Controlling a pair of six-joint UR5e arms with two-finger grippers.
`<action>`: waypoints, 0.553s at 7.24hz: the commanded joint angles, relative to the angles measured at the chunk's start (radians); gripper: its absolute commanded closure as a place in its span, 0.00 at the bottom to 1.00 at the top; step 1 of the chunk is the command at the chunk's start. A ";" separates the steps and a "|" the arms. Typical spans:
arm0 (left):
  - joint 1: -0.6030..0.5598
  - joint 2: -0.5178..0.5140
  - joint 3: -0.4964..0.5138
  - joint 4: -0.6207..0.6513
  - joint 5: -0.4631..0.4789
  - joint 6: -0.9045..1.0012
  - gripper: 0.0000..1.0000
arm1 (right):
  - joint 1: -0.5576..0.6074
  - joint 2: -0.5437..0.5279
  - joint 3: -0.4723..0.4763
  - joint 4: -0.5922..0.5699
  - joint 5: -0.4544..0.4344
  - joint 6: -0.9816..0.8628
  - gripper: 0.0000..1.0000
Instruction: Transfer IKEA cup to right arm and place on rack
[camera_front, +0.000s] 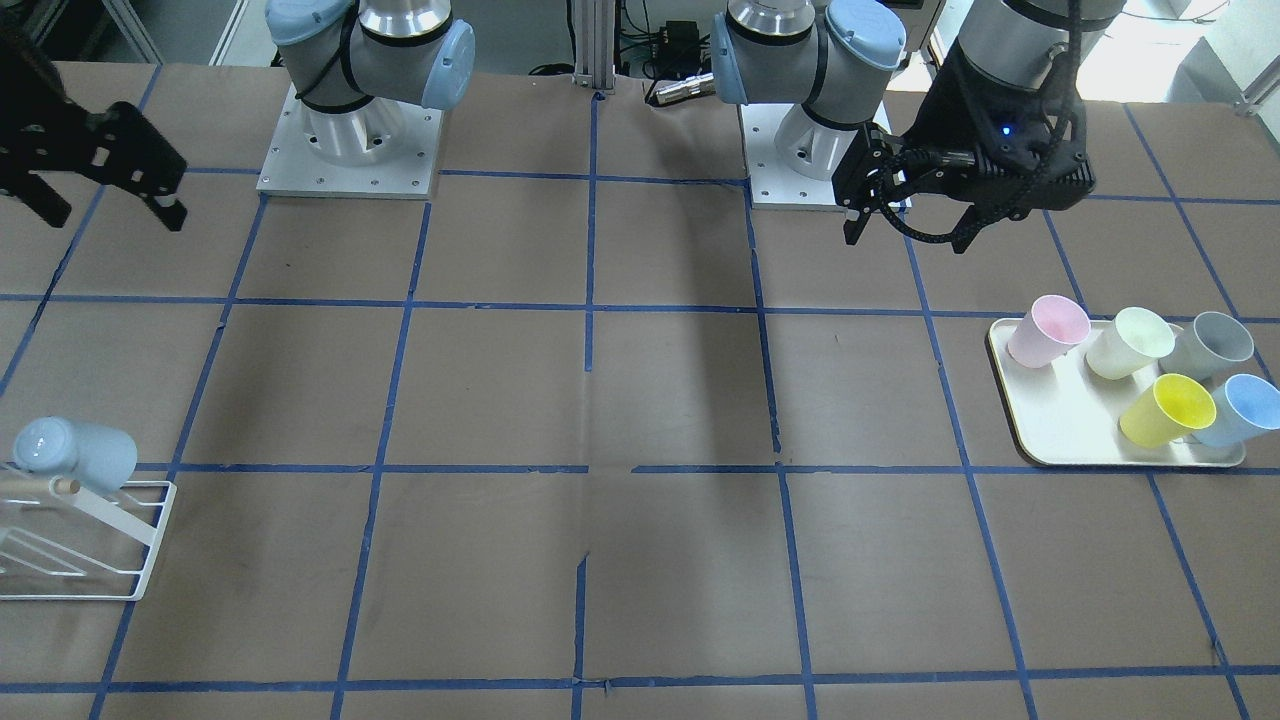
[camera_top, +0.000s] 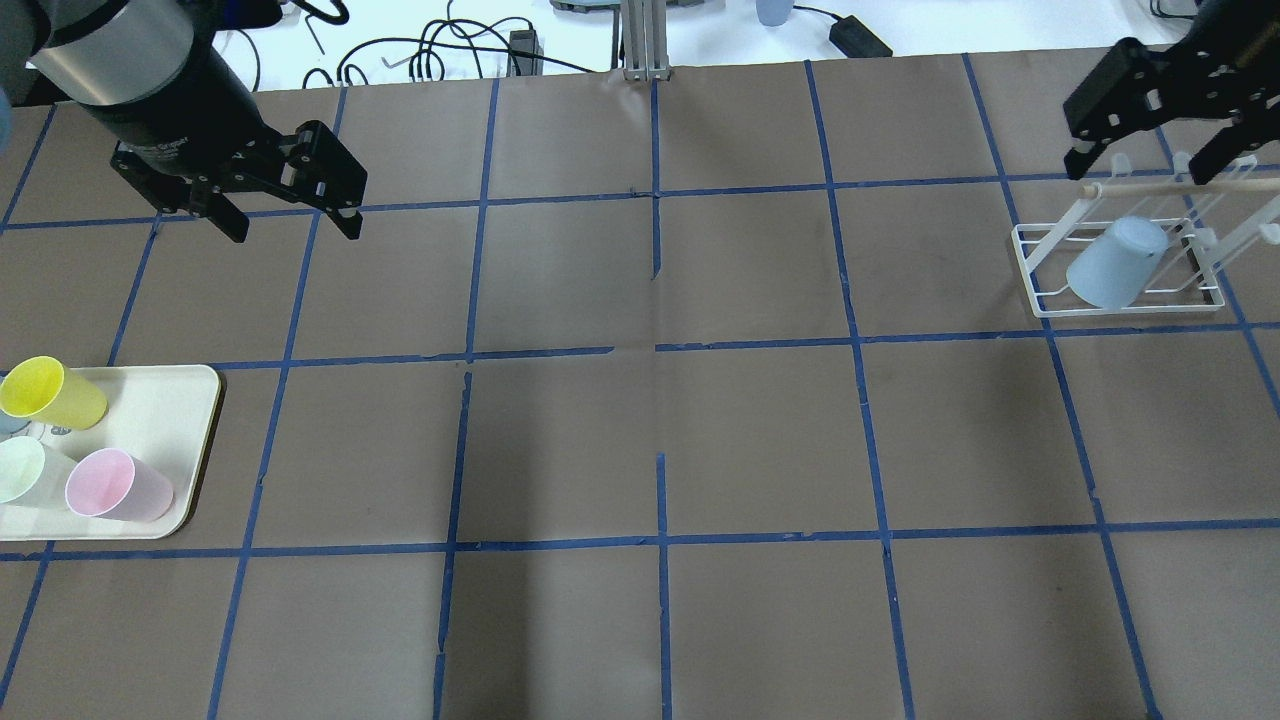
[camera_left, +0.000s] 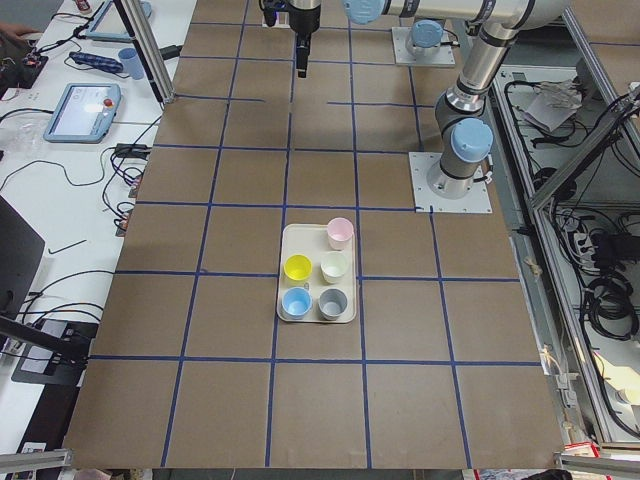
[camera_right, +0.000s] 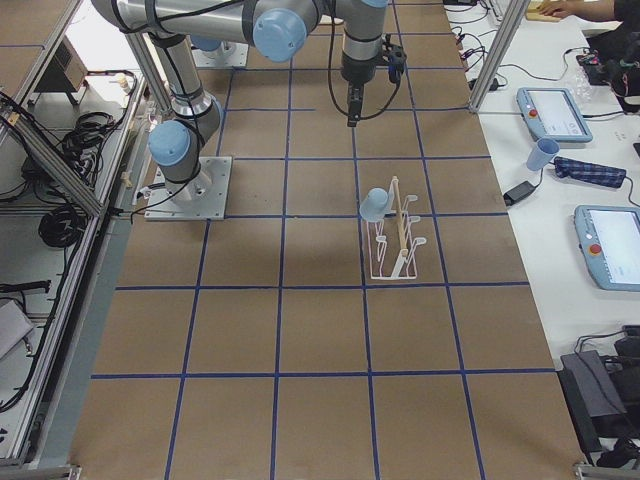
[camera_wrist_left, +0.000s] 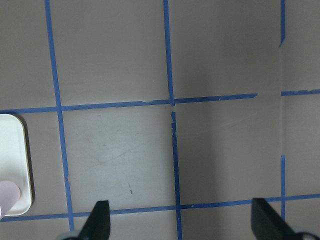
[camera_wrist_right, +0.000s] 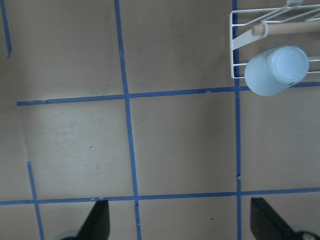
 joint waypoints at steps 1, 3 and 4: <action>-0.006 0.002 -0.012 0.009 0.001 -0.009 0.00 | 0.154 0.008 0.008 -0.012 0.000 0.135 0.00; -0.008 0.005 -0.014 0.009 0.002 -0.009 0.00 | 0.188 0.023 0.011 -0.043 -0.005 0.183 0.00; -0.008 0.002 -0.012 0.009 0.001 -0.009 0.00 | 0.197 0.025 0.011 -0.046 -0.002 0.184 0.00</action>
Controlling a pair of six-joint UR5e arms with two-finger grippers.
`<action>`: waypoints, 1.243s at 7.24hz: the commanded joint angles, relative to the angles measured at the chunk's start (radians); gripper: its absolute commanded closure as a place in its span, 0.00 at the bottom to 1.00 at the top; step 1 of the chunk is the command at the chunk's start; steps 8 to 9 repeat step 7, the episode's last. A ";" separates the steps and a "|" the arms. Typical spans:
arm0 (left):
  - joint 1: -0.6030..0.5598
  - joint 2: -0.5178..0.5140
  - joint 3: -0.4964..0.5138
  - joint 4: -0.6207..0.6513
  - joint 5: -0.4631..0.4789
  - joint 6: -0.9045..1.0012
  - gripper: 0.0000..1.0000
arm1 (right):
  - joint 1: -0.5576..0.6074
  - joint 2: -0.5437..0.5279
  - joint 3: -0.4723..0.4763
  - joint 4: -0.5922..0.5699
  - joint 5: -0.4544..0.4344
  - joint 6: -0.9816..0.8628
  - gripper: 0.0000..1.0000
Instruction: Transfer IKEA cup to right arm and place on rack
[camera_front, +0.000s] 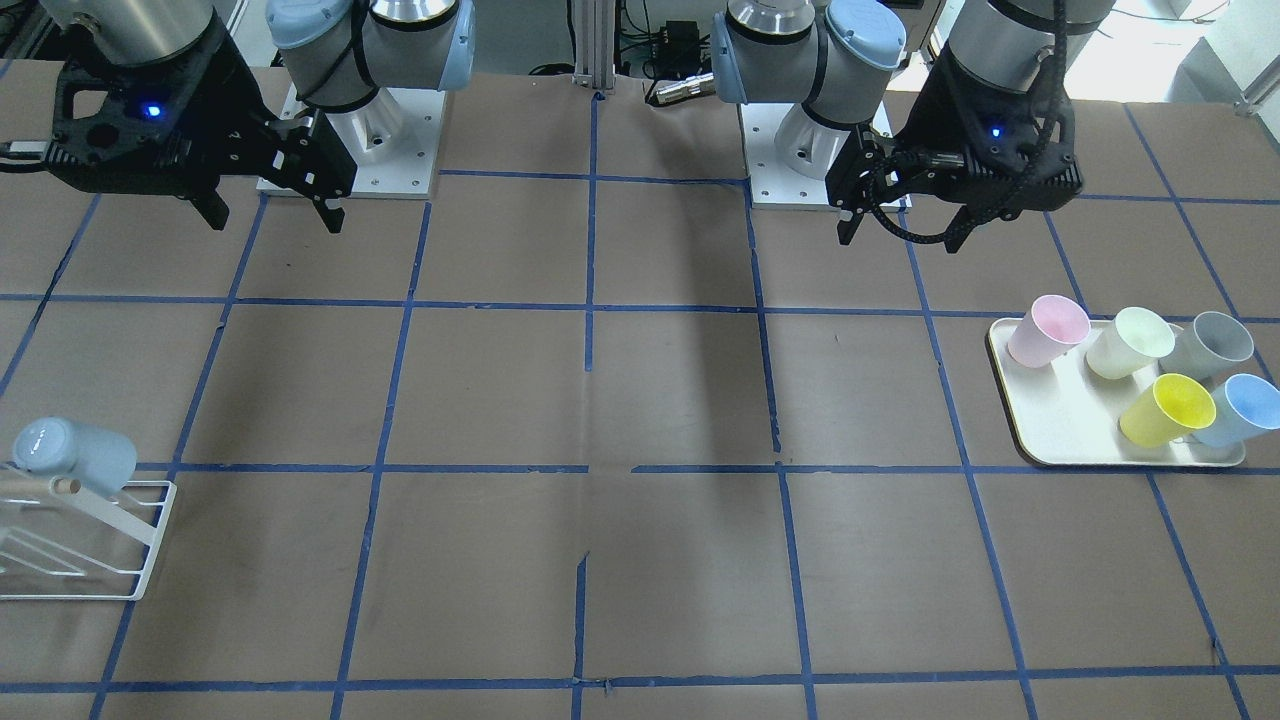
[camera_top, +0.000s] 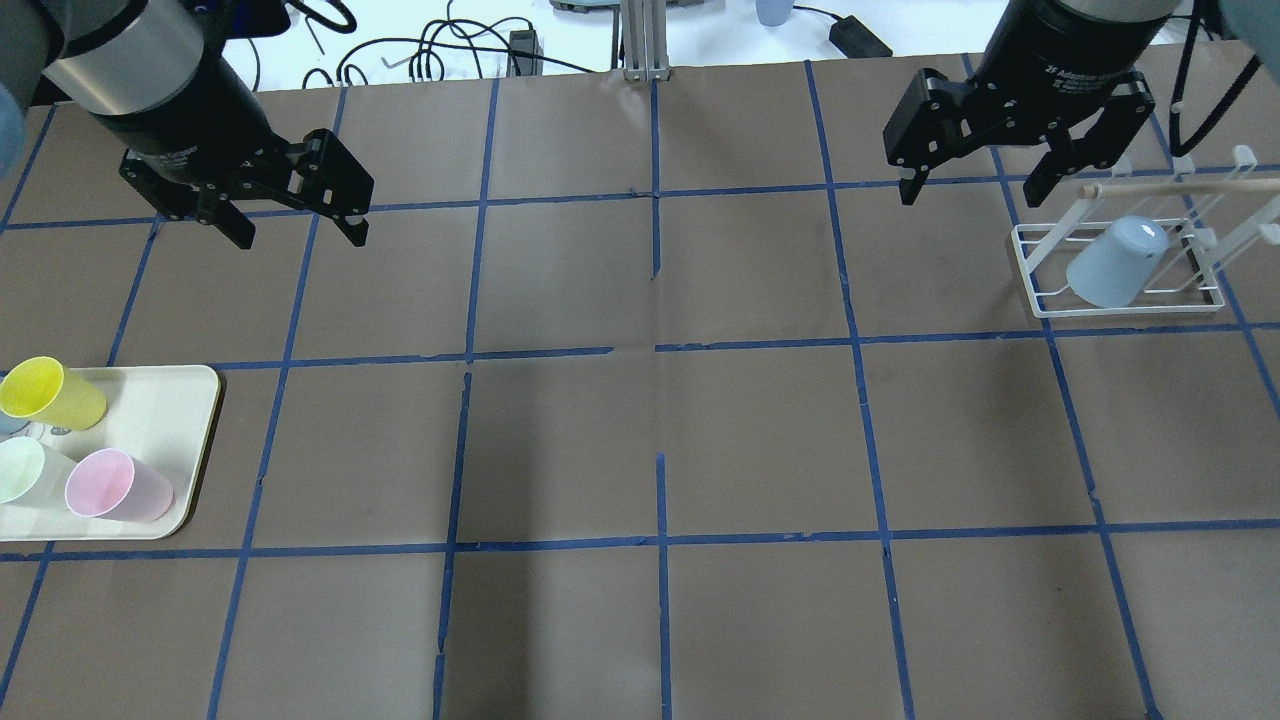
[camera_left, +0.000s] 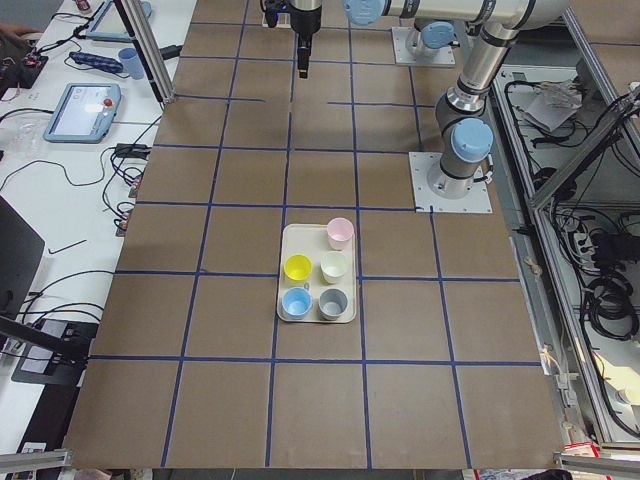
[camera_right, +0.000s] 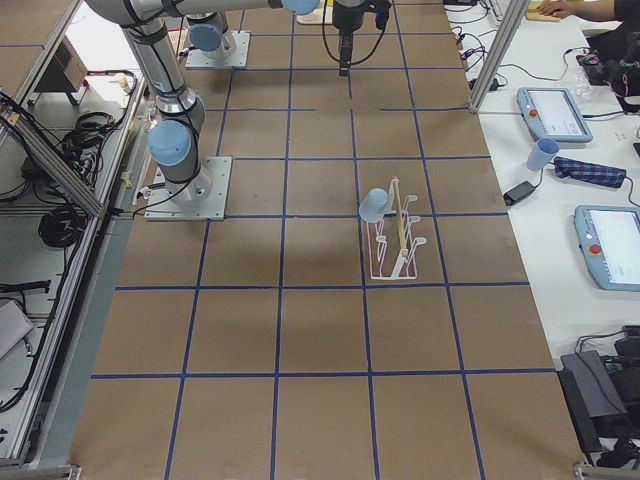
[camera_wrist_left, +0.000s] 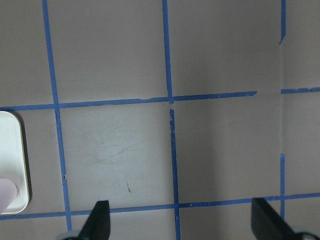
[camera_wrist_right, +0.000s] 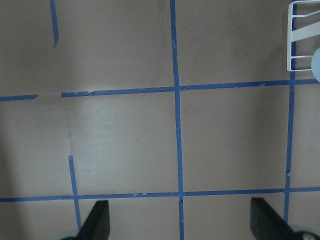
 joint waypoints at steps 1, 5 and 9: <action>-0.001 0.000 0.000 0.000 0.000 0.000 0.00 | 0.022 0.004 0.001 -0.013 0.001 0.012 0.00; -0.001 -0.003 0.002 0.002 0.022 0.001 0.00 | 0.022 0.004 -0.007 -0.004 -0.003 0.012 0.00; -0.001 -0.011 0.014 0.011 0.032 0.009 0.00 | 0.022 0.004 -0.007 -0.004 -0.002 0.012 0.00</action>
